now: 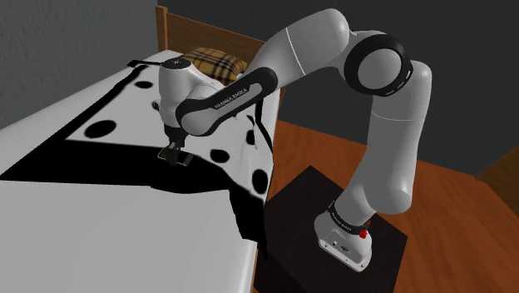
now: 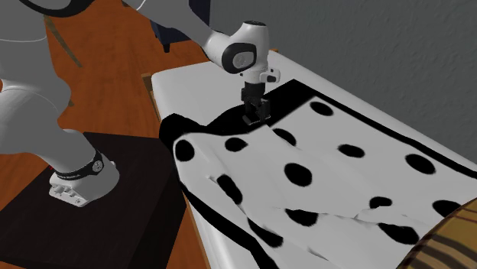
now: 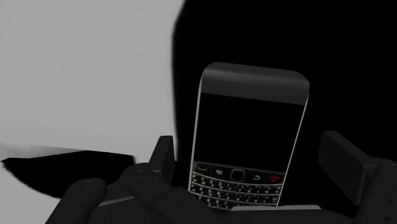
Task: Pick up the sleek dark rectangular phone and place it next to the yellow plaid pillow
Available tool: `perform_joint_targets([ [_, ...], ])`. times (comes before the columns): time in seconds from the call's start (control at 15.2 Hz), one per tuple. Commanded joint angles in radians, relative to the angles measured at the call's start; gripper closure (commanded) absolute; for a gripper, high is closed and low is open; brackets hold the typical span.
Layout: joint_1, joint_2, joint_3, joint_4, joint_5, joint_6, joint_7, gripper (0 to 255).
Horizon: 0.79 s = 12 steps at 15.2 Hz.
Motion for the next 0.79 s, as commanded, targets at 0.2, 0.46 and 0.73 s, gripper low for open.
perform_joint_targets([
  [0.2,0.0,0.014,-0.003,-0.002,-0.004,0.016,0.001,0],
  [0.46,0.0,0.014,-0.003,-0.002,-0.004,0.015,0.001,0],
  [0.73,0.0,0.013,-0.003,-0.002,-0.004,0.015,0.001,255],
])
